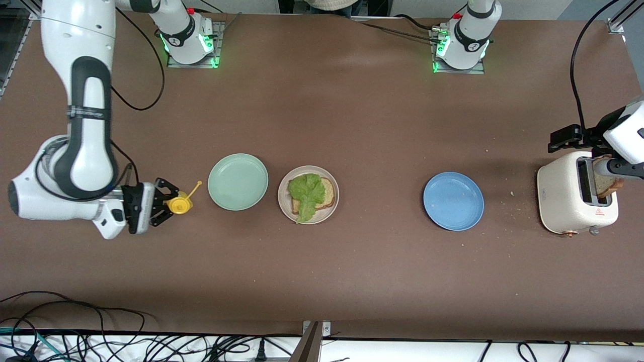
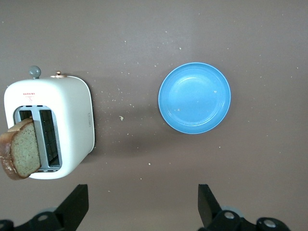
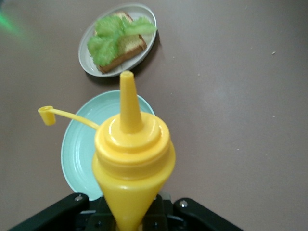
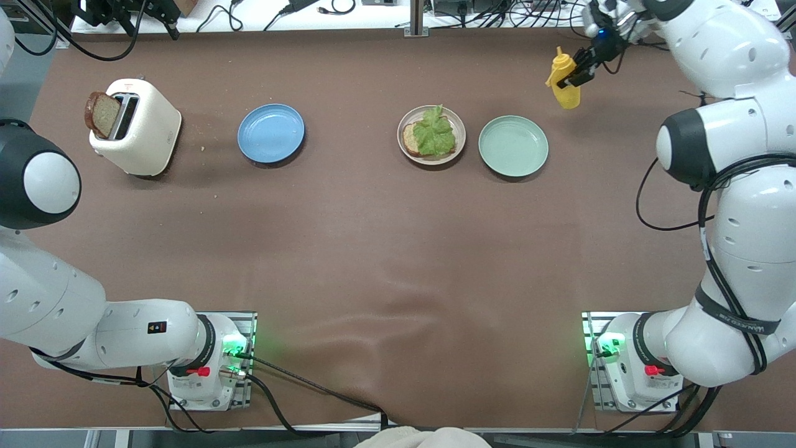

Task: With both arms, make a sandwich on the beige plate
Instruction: 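Grasp the yellow bottle with the right gripper and lift it, then tilt the yellow bottle over the lettuce bread with the right gripper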

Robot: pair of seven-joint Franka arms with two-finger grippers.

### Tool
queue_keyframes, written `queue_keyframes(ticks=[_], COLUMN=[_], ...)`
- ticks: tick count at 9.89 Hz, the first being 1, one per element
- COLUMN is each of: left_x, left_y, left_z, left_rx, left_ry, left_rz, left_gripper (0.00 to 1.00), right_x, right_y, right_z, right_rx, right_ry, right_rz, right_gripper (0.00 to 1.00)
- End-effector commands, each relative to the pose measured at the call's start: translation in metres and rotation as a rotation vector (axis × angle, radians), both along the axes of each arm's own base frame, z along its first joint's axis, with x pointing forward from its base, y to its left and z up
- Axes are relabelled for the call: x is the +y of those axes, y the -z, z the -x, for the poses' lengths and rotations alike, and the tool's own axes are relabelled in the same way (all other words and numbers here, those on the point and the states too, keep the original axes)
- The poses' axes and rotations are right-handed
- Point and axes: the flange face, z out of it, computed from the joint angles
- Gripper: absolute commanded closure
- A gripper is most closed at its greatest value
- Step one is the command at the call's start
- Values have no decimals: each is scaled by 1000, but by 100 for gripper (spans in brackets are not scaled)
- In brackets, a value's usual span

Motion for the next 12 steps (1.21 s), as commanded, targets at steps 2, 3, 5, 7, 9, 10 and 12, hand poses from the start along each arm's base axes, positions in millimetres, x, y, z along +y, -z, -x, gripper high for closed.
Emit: queue_keyframes(ticks=[2,3,5,7,9,10,12], left_x=[1,1,1,1,1,2,2], left_y=[-4,-3,-3,-3,-3,-3,-3], left_z=[-4,-4,-4,-4,-4,-4,-4], left_rx=[-9,-7,-7,-9,-9,-9,-9], left_ry=[15,15,14,15,15,14,14], left_rz=[9,9,9,9,9,9,9], left_gripper=[0,0,0,0,0,0,0], right_x=[77,97,134,181,233,258,301], right_y=[-26,-27,-33,-38,-46,-47,-38], right_z=[-4,0,11,26,46,58,83], right_rx=[-29,-34,-42,-93,-171,-219,-312], right_ry=[8,9,41,35,36,32,27], right_rz=[278,364,483,634,788,864,993], right_gripper=[100,100,100,100,100,100,100])
